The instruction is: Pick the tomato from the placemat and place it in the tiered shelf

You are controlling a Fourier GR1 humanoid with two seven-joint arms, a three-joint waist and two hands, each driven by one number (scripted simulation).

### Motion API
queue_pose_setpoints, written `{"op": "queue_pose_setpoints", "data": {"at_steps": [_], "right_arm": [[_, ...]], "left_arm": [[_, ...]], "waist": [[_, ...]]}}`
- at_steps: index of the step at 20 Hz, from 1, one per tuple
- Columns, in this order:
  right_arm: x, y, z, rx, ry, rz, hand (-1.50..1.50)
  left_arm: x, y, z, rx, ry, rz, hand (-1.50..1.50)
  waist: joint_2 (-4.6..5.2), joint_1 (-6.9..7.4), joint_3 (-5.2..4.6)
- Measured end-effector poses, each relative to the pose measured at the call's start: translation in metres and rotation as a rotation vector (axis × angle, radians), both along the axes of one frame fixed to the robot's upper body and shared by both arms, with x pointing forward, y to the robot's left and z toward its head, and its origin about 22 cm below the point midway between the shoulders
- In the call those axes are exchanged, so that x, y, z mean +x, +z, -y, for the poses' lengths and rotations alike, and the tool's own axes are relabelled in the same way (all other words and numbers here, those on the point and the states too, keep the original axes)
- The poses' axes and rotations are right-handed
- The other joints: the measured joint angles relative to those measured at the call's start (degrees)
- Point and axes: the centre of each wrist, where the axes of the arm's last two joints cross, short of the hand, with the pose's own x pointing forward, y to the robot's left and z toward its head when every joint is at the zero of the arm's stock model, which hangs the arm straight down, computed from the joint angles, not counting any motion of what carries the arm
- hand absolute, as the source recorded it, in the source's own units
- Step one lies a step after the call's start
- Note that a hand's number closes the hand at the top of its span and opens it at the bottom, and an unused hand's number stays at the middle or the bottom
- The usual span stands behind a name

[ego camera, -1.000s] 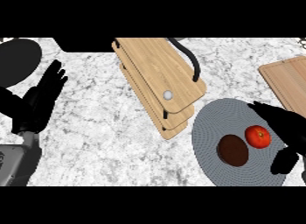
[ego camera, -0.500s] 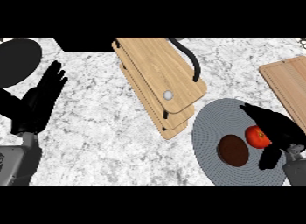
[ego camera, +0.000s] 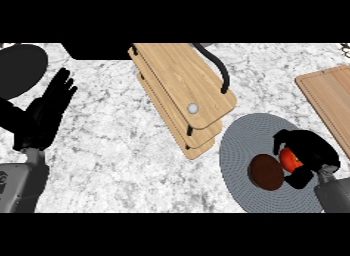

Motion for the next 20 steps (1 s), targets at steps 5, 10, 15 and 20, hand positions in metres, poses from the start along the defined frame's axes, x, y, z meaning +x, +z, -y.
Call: {"op": "queue_pose_setpoints", "data": {"at_steps": [5,10,15,20], "right_arm": [[0.009,-0.007,0.007,0.006,0.053,0.087,1.50],[-0.007,-0.009,-0.114,0.032,0.202,0.126,1.50],[-0.040,-0.001,-0.201,0.115,0.310,0.164,1.50],[-0.076,0.018,-0.245,0.282,0.299,0.253,1.50]], "left_arm": [[-0.003,0.001,0.003,0.003,0.002,0.000,0.00],[-0.002,0.000,0.012,0.001,-0.030,-0.001,0.00],[0.002,0.001,0.023,-0.001,-0.069,0.000,0.00],[0.005,0.004,0.026,-0.001,-0.083,0.003,0.00]], "waist": [[-0.15,0.11,-0.25],[-0.59,1.32,-0.87],[-0.14,4.11,-0.24],[-0.02,5.00,0.28]]}}
